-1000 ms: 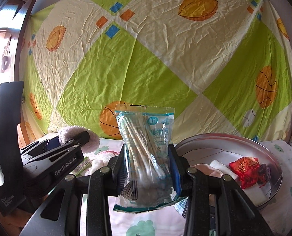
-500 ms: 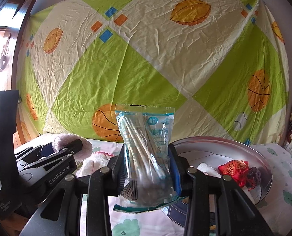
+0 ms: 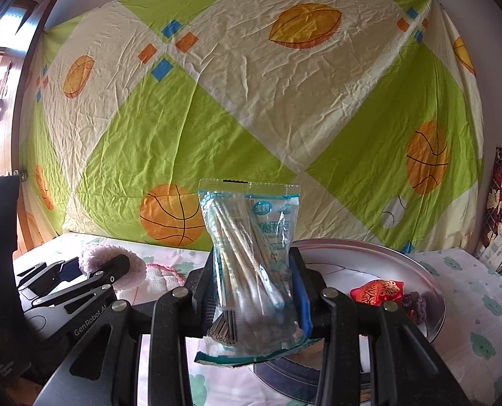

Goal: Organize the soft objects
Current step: 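Carry the swab bag with the right tool while the left tool carries the sock over the tin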

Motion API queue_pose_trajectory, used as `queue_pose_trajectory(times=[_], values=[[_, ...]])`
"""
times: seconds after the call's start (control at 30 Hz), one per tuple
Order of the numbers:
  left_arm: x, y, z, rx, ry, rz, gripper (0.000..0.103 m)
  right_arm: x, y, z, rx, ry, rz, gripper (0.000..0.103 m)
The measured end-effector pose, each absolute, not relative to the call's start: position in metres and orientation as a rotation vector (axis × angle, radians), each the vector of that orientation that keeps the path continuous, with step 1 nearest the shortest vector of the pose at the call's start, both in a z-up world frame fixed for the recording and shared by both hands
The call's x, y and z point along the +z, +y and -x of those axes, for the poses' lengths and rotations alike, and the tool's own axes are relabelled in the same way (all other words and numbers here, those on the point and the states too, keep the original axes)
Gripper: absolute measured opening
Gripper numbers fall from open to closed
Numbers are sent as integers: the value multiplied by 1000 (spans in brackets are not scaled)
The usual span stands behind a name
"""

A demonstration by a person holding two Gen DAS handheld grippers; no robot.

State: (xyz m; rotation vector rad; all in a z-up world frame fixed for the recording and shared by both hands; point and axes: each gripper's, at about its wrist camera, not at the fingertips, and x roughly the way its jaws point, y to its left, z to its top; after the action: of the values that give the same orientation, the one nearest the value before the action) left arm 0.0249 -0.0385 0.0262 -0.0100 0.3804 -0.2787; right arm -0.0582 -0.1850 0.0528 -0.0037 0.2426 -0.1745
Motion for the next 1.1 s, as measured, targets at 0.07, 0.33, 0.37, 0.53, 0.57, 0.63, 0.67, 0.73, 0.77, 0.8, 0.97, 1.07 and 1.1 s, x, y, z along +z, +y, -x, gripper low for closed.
queue_pose_trajectory(times=[0.07,0.33,0.37,0.53,0.57,0.63,0.67,0.73,0.77,0.8,0.97,1.07,1.1], values=[[26,-40,-24,-284,383,13,40,53,-189,60,-179,239,5,40],[24,-54,-16,-300,386,1,40,57,-206,65,-201,229,5,40],[25,-55,-16,-302,386,3,40,57,-209,66,-206,226,6,40],[25,-63,-11,-315,388,5,40,59,-221,69,-220,221,2,40],[25,-65,-10,-316,388,5,40,60,-223,70,-222,219,0,40],[26,-68,-9,-320,388,8,40,61,-228,71,-228,217,-1,40],[26,-70,-8,-321,388,9,40,61,-230,72,-231,215,-1,40],[26,-73,-6,-324,386,12,40,62,-234,73,-236,212,-4,40],[26,-75,-6,-327,384,13,40,63,-236,74,-239,210,-5,40],[27,-76,-5,-329,382,15,40,63,-238,74,-240,208,-5,40],[30,-83,-1,-338,372,26,40,65,-247,77,-255,204,-2,40],[30,-88,1,-346,371,22,40,65,-254,77,-264,203,-4,40],[30,-90,1,-348,369,20,40,66,-257,78,-268,203,-5,40]])
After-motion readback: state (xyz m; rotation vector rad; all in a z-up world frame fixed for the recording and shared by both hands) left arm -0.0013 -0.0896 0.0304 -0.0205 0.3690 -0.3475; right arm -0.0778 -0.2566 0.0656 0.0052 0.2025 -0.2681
